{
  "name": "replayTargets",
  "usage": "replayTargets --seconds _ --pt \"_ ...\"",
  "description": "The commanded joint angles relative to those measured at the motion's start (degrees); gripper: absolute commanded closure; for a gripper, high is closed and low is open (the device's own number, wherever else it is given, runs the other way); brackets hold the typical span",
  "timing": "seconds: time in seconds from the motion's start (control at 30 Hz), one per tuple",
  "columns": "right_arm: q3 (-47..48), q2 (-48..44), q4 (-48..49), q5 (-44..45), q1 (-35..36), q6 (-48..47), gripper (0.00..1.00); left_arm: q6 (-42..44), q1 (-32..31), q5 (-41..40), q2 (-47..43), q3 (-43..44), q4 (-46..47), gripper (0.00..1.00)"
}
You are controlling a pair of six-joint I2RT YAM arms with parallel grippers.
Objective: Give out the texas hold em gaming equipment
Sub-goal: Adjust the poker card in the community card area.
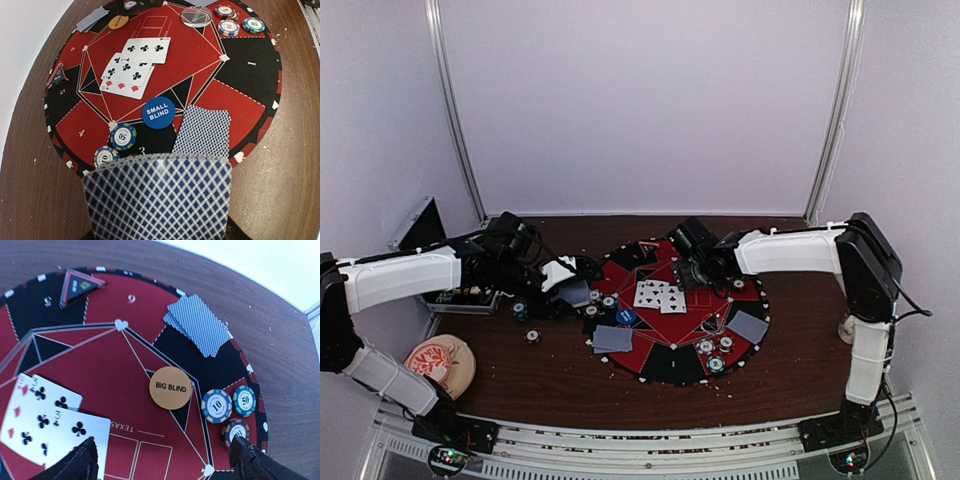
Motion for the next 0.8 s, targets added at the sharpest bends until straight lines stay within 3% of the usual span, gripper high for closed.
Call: replayTargets --seconds 0.0,0.33,0.77 --pt "-2.2 -6.0 -1.6 -3.5 0.3 -0.1 0.07 -0.3 0.4 0.4 -1.3 0.0 2.0 0.46" --pt "-8.9 -5.7 -1.4 -6.1 0.4 -1.7 0.07 -0.3 0.5 0.9 -0.9 0.1 2.1 0.46" --pt "-8.2 0.8 -0.8 -8.3 0.9 -3.0 0.06 -0.3 0.5 1.0 -1.2 -0.1 2.1 0.46"
